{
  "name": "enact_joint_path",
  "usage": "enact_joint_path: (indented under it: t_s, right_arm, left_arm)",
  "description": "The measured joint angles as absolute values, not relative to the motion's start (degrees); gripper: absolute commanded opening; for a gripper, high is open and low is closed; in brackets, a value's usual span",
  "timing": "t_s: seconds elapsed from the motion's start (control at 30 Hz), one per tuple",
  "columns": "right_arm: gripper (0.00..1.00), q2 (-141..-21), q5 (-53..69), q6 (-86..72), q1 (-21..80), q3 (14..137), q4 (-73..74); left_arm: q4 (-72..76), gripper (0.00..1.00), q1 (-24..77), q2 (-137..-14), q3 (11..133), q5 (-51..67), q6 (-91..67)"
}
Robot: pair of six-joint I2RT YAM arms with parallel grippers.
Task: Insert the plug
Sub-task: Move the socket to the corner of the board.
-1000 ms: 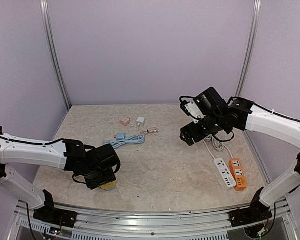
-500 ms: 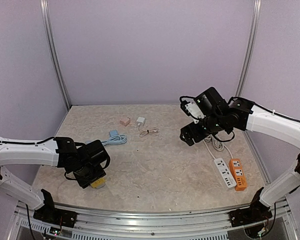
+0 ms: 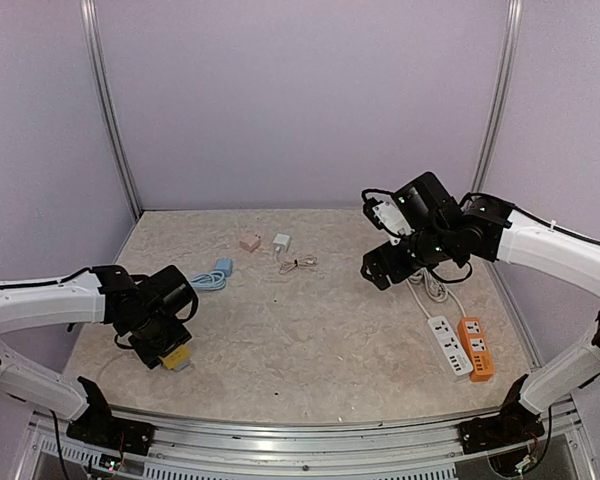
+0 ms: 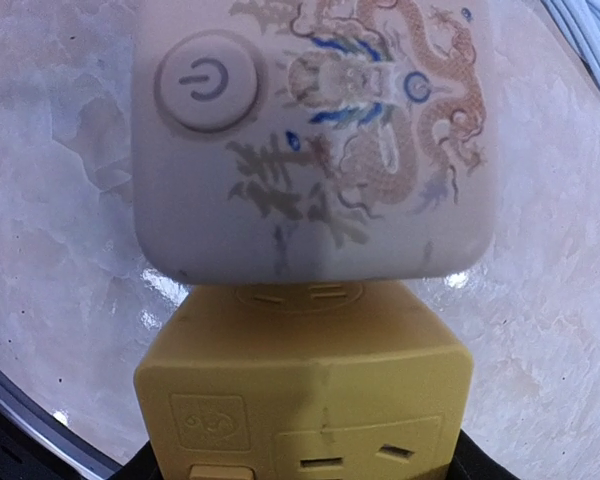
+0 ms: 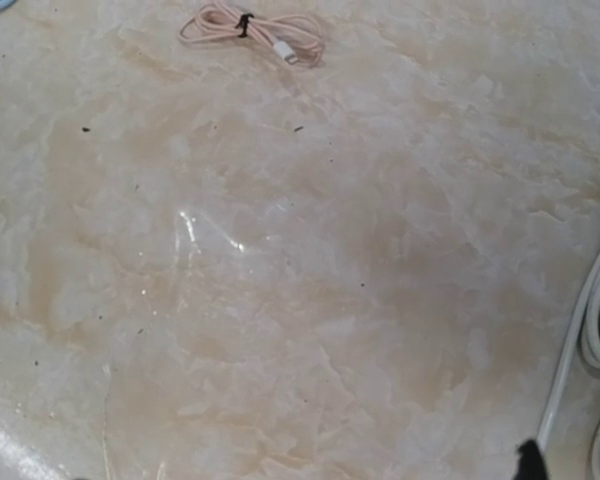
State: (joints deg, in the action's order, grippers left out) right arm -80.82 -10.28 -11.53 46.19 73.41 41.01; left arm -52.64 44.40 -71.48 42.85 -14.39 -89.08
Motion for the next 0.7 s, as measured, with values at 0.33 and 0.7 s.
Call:
enact_joint_path:
  t_s: [0.33, 0.7]
  right_arm:
    - [0.88, -80.4, -10.3, -11.5, 46.2, 72.9, 40.8]
    - [0.88, -79.9, -10.3, -11.5, 46.2, 72.8, 40.8]
  left_arm:
    - [-53.8, 0.50, 38.5, -76.0, 46.0, -8.9, -79.6]
    - [-56.2, 0.49, 32.1, -80.2, 49.6, -1.0, -70.1]
